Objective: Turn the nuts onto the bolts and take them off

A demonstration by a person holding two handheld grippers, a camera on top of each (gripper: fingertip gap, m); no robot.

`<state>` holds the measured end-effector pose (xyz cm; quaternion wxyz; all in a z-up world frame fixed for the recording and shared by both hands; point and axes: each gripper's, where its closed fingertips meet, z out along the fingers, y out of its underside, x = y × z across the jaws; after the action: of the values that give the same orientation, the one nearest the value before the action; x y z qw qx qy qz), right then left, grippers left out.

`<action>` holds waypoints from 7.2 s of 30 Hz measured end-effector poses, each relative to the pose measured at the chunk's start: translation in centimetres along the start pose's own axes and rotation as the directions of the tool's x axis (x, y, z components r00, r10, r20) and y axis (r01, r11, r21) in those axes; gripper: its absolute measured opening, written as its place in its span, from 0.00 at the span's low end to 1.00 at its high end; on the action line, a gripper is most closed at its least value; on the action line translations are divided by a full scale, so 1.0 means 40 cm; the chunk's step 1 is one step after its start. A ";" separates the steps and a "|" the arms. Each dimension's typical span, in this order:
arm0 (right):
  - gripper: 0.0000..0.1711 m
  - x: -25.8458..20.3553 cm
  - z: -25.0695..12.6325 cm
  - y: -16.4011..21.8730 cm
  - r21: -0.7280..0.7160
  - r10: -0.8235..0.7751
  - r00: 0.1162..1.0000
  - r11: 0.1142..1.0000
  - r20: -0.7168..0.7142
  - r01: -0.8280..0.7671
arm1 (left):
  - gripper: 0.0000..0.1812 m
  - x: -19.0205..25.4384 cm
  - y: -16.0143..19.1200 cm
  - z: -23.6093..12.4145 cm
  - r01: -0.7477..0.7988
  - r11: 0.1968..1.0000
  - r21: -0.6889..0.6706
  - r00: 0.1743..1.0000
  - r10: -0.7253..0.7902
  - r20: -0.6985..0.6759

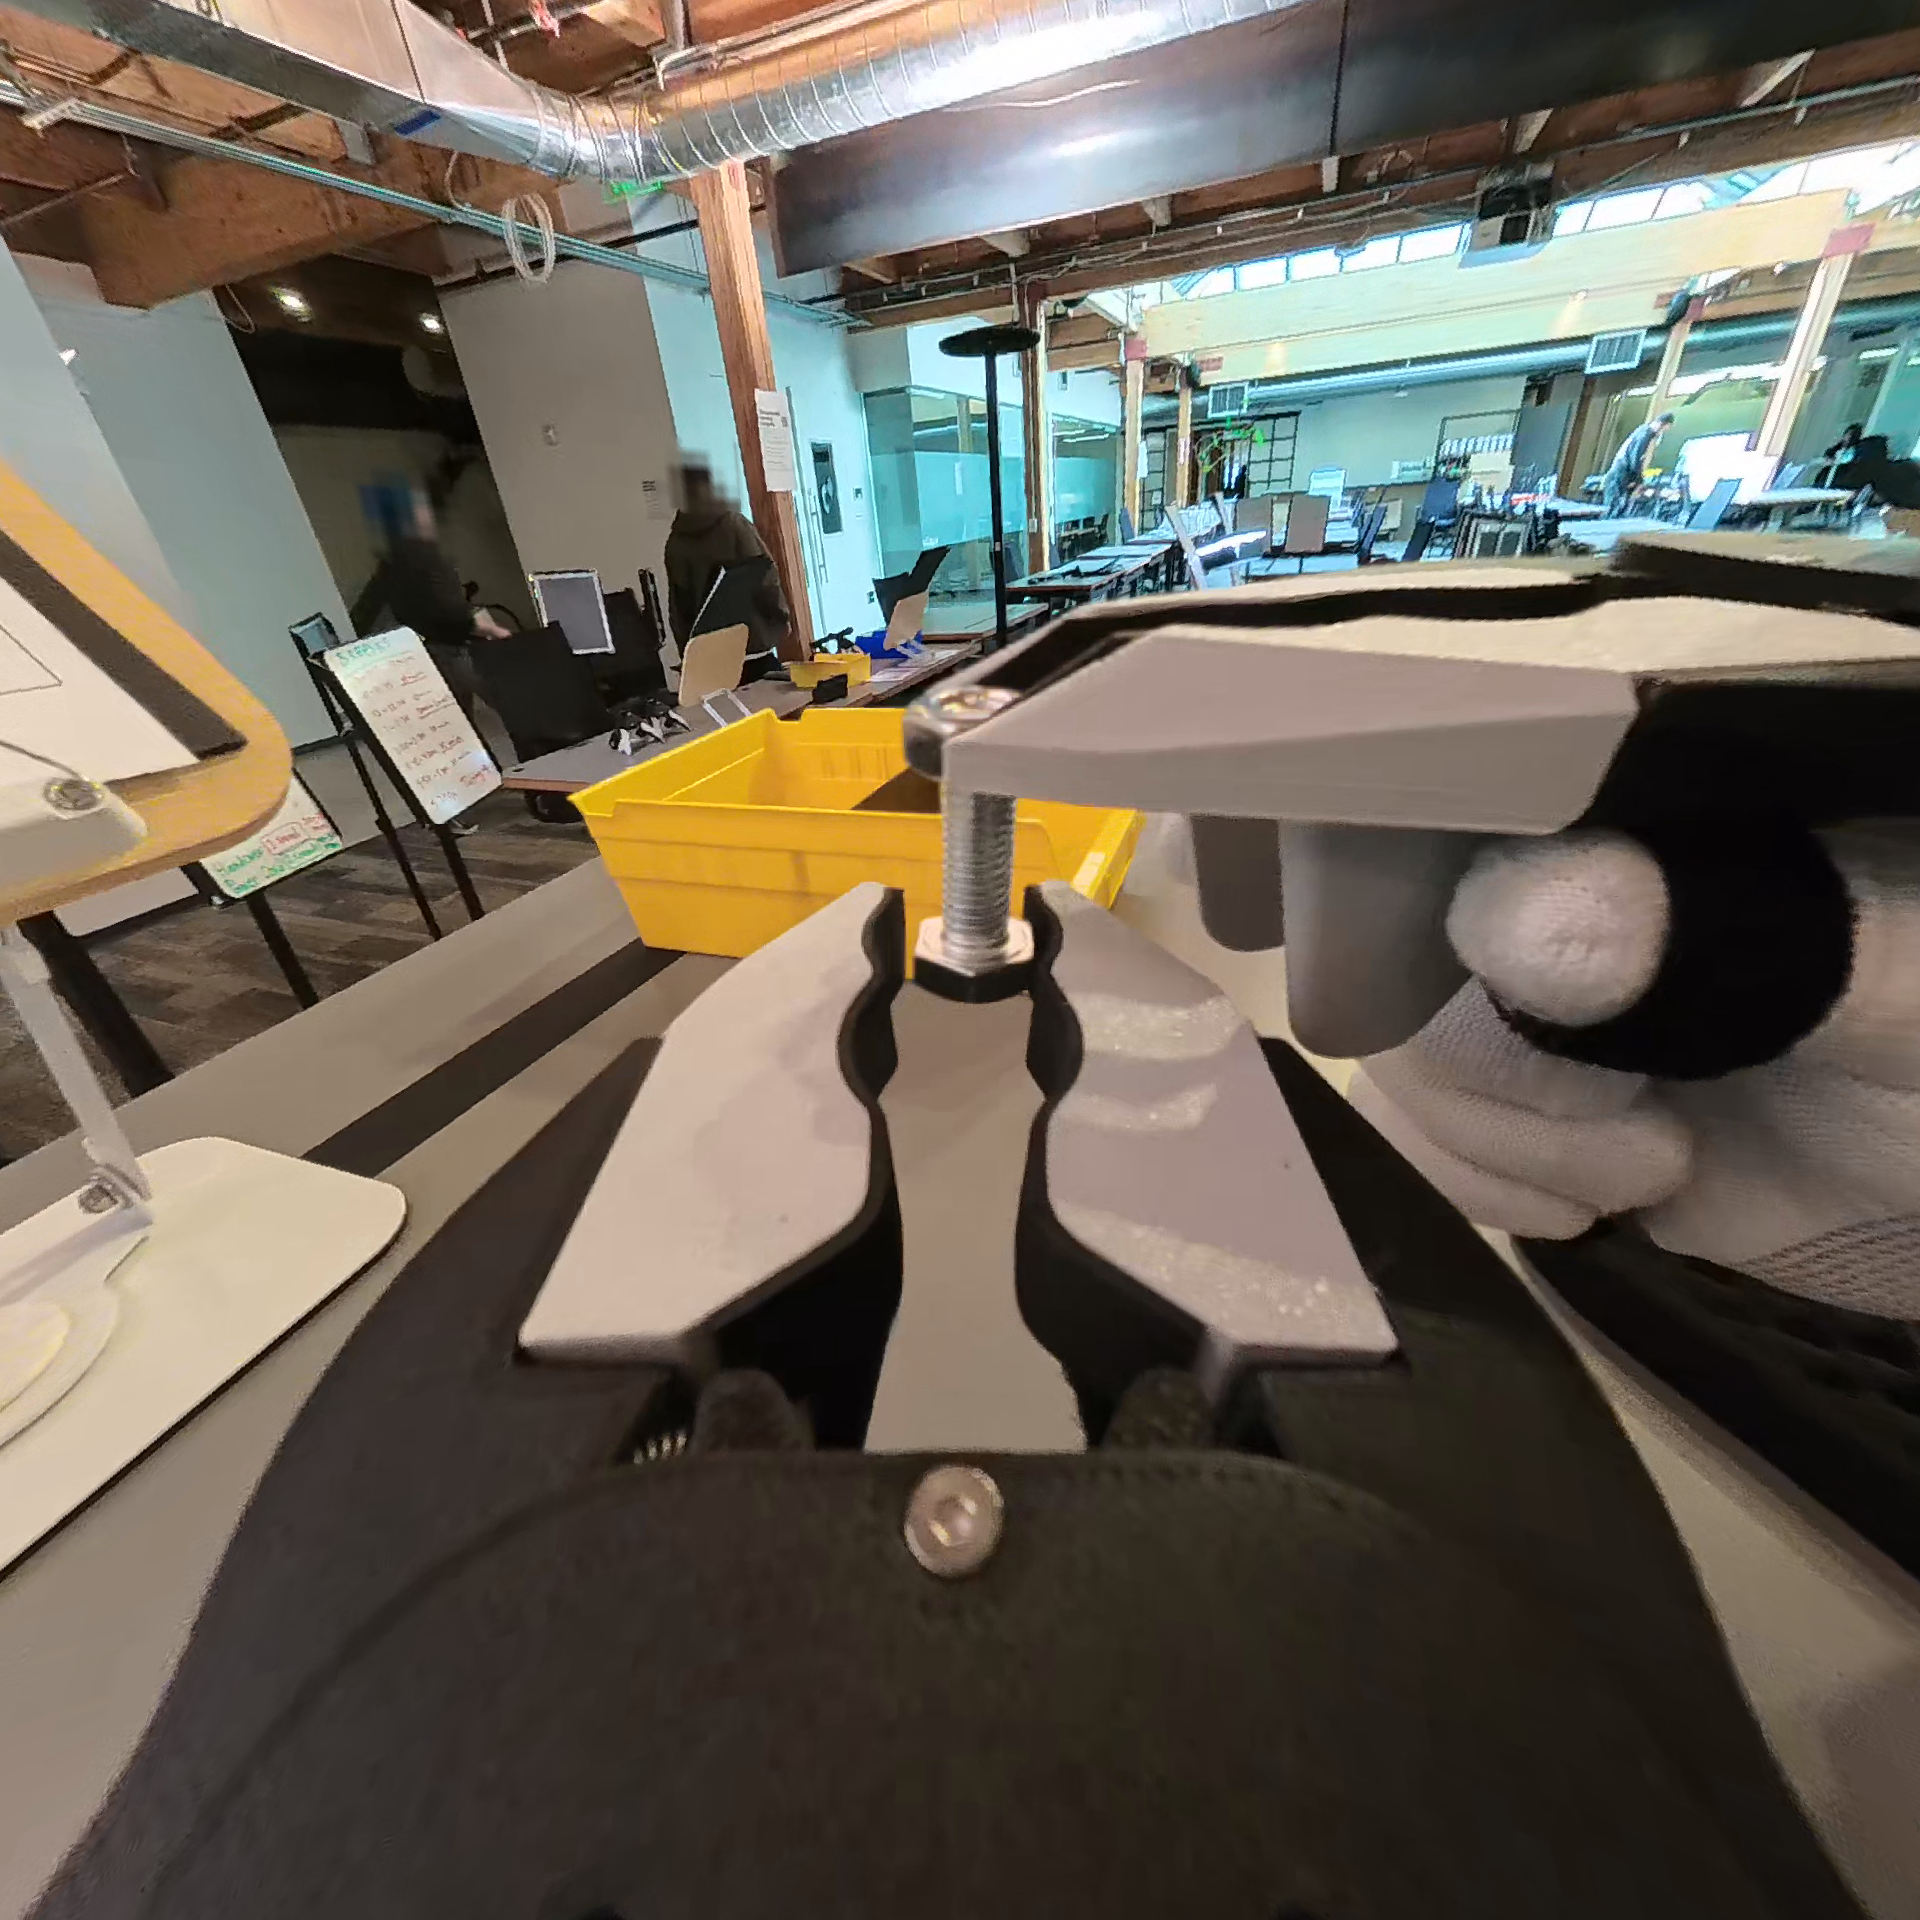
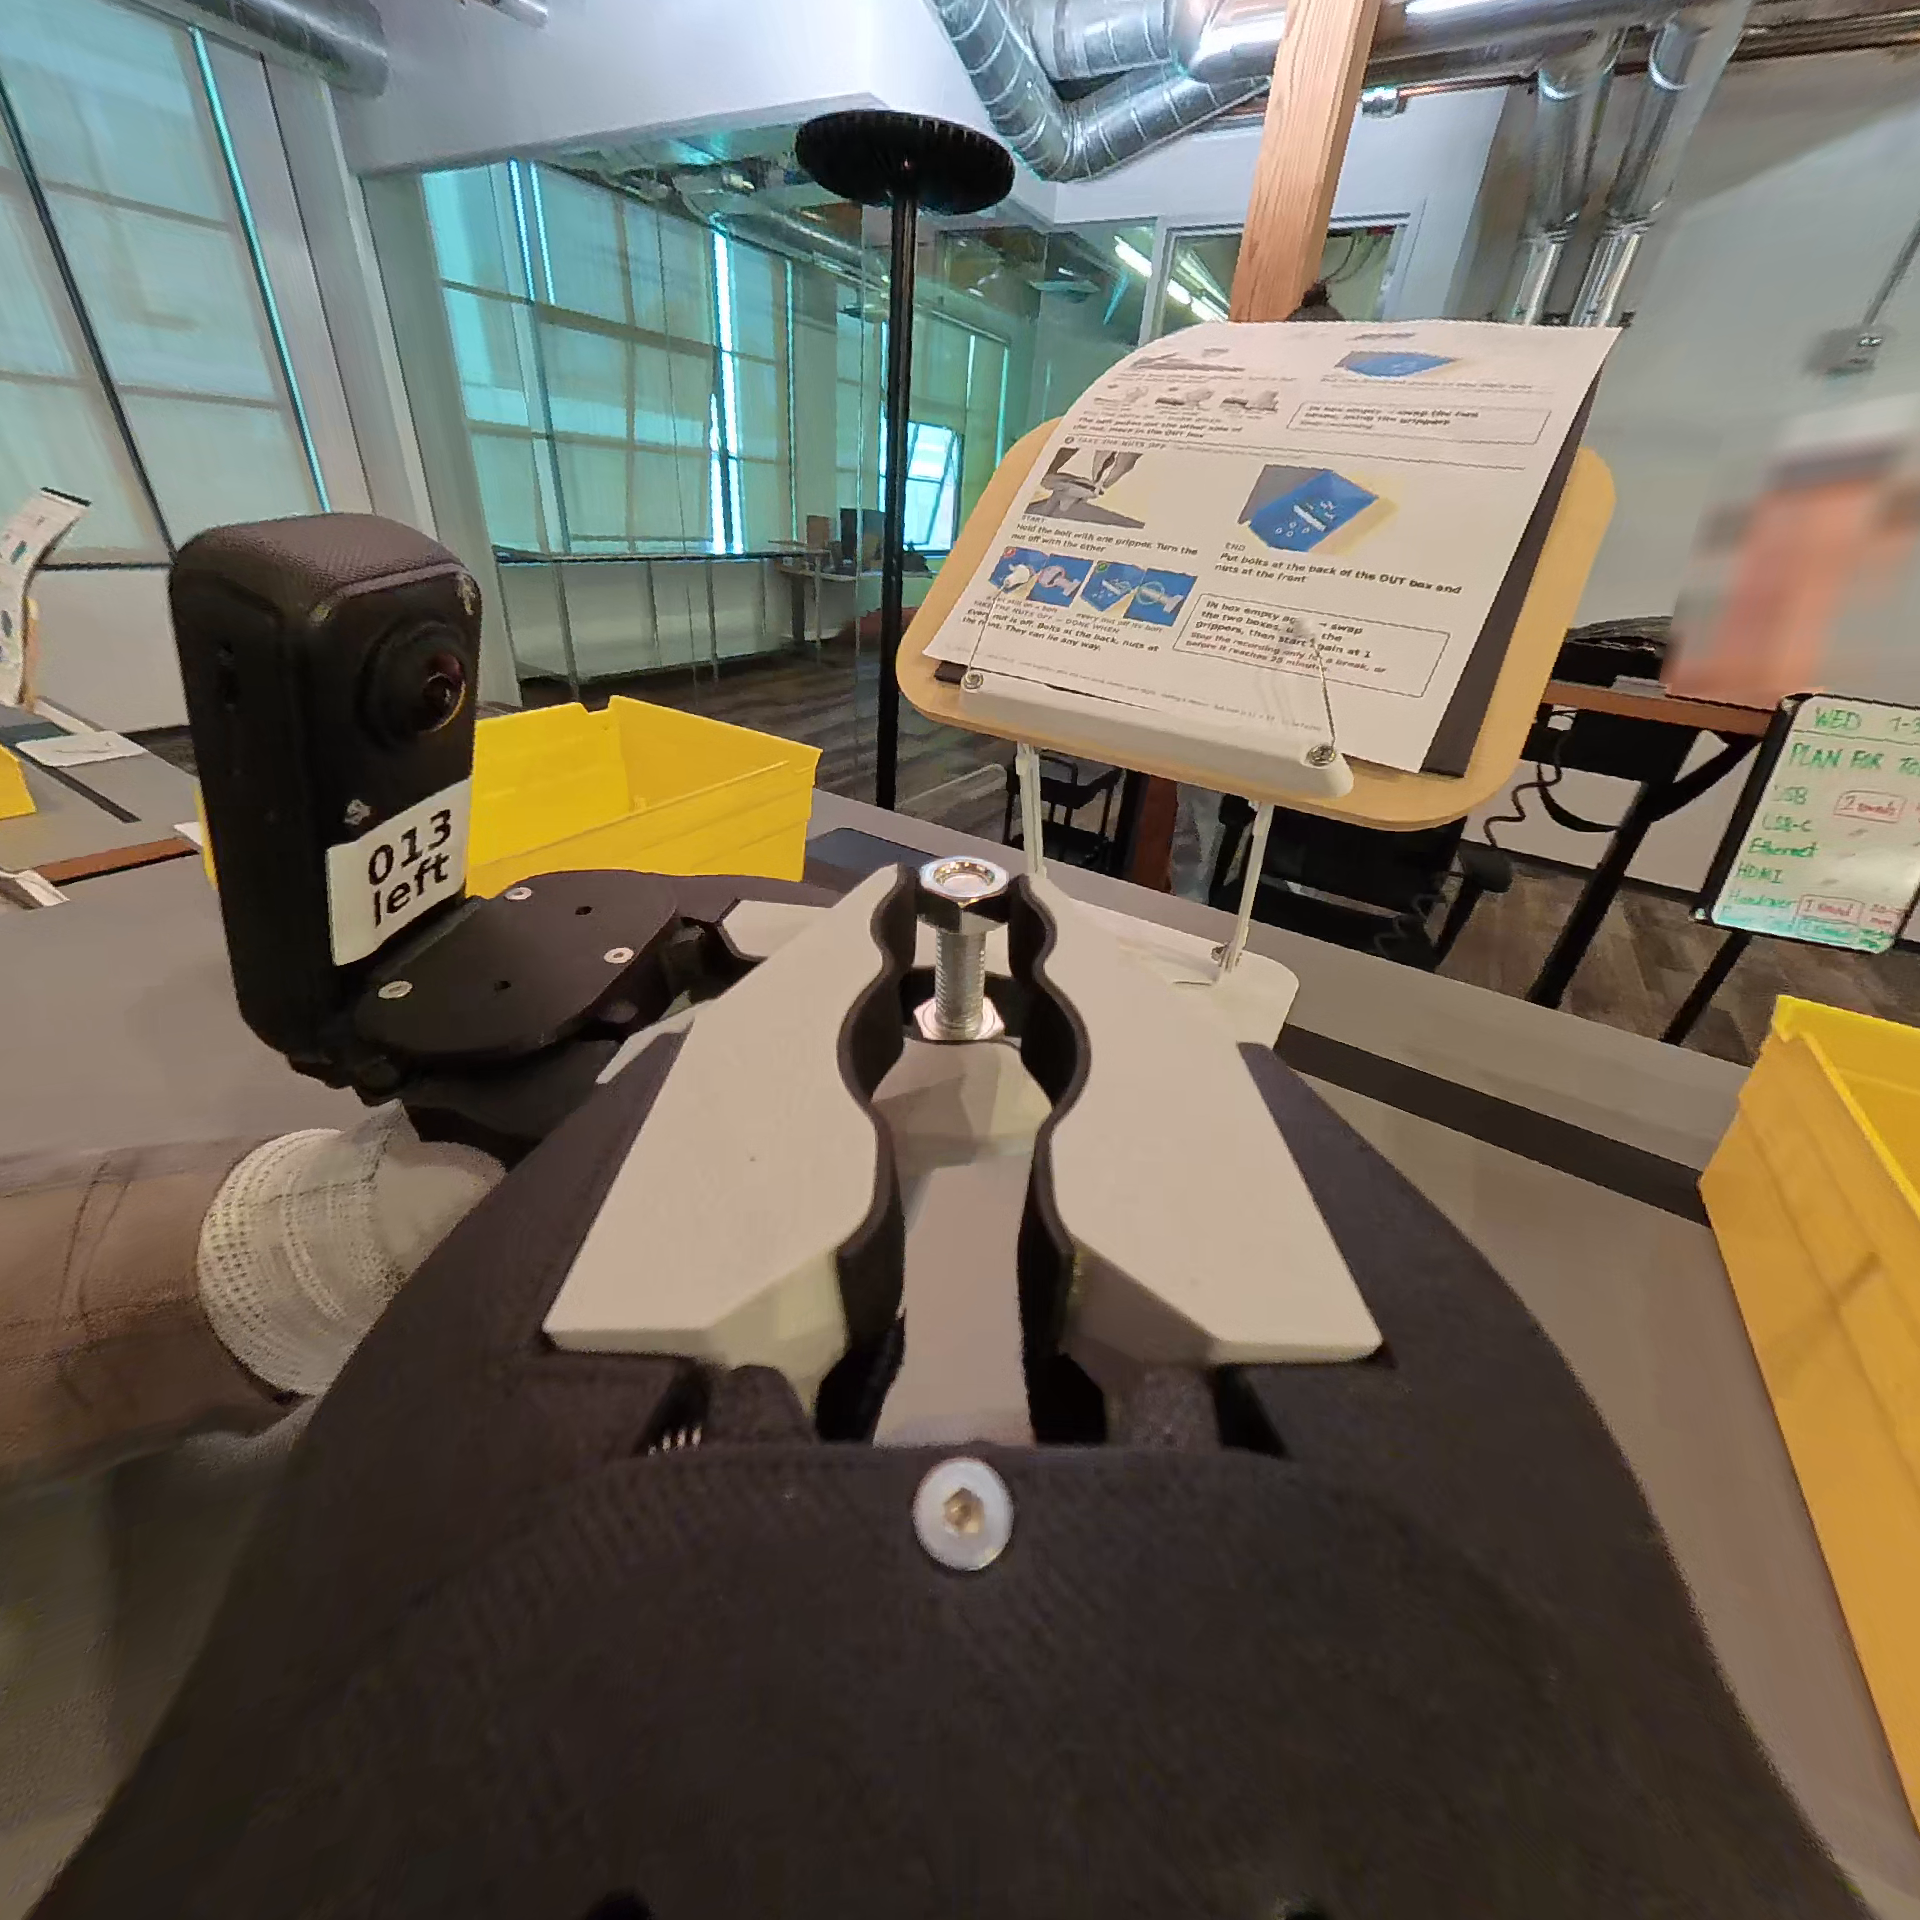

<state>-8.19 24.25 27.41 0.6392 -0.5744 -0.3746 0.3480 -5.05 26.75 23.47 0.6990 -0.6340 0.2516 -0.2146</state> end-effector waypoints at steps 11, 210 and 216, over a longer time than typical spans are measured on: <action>0.09 -0.005 -0.001 0.002 0.009 0.029 0.999 1.000 0.027 -0.029 | 0.09 0.006 -0.005 -0.003 0.013 1.000 0.018 1.000 -0.012 -0.026; 0.09 0.002 -0.118 0.009 0.016 0.101 0.956 0.994 0.275 -0.110 | 0.08 0.144 0.002 0.018 0.101 0.983 -0.152 0.971 -0.131 -0.202; 0.09 -0.027 -0.155 -0.005 -0.048 0.143 0.740 0.988 0.657 -0.148 | 0.08 0.188 -0.013 0.008 0.106 0.982 -0.153 0.940 -0.149 -0.307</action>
<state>-3.24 20.34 27.15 0.4393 -0.4402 -0.5285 0.5778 1.02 22.30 23.41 0.5897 -0.6518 0.3329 -0.3415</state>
